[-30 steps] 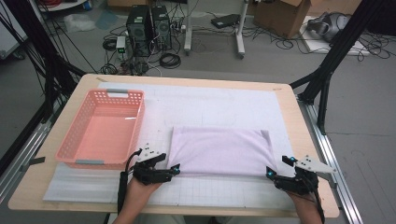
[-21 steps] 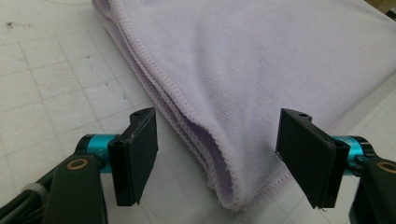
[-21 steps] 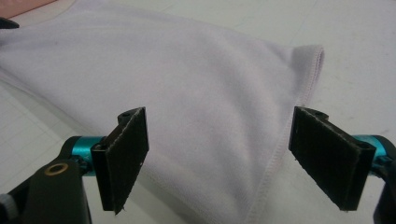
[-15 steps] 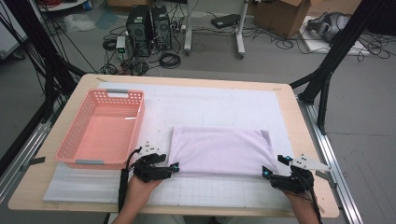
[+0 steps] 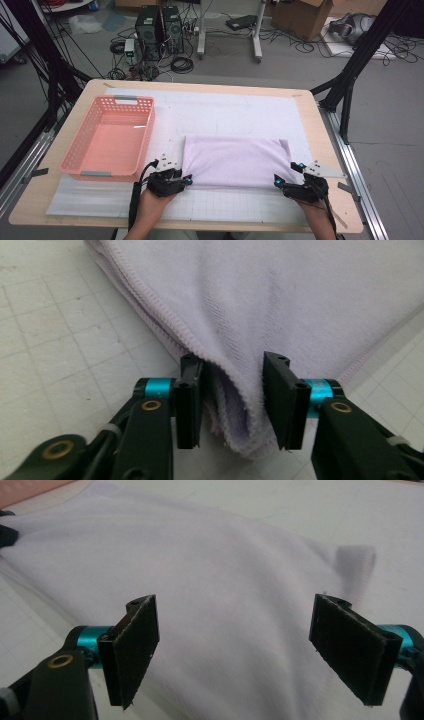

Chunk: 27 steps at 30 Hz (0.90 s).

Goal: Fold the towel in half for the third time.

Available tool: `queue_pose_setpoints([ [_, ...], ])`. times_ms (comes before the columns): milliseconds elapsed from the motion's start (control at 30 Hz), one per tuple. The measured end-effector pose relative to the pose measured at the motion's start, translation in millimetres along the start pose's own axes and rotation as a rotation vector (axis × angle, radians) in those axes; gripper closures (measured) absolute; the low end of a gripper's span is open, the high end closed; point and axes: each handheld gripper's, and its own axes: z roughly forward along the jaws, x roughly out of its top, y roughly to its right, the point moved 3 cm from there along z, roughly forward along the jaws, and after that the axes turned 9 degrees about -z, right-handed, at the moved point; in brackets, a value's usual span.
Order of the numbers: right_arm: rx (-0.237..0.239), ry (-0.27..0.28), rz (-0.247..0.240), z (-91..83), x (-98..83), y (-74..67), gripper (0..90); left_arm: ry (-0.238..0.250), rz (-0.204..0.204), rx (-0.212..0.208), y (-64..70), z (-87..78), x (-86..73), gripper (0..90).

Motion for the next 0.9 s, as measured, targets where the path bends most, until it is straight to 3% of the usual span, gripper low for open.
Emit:
queue_pose_setpoints([
  [100, 0.039, -0.015, 0.001, 10.8, 4.9, -3.3, 19.0, 0.002, 0.007, -0.019, 2.8, 0.9, -0.9, 74.6],
  [400, 0.073, 0.008, -0.011, 52.6, 37.5, -3.1, 18.6, 0.001, 0.002, -0.023, 2.8, 0.4, -1.2, 76.9],
  [500, 0.094, -0.021, -0.018, 73.3, 49.4, -2.1, 18.6, 0.002, -0.008, -0.029, 1.9, 0.2, -1.1, 77.2],
  [700, 0.145, -0.029, -0.075, 102.0, 76.5, -11.1, 19.3, 0.004, -0.021, -0.027, 1.7, 0.0, -1.2, 77.2],
  [867, 0.179, -0.067, -0.119, 121.0, 91.1, -19.7, 22.0, 0.004, -0.042, -0.027, 1.0, -0.7, -1.6, 77.2],
  [900, 0.194, -0.088, -0.140, 132.3, 97.5, -23.9, 22.4, 0.006, -0.053, -0.030, 0.3, -0.9, -1.6, 77.1],
])
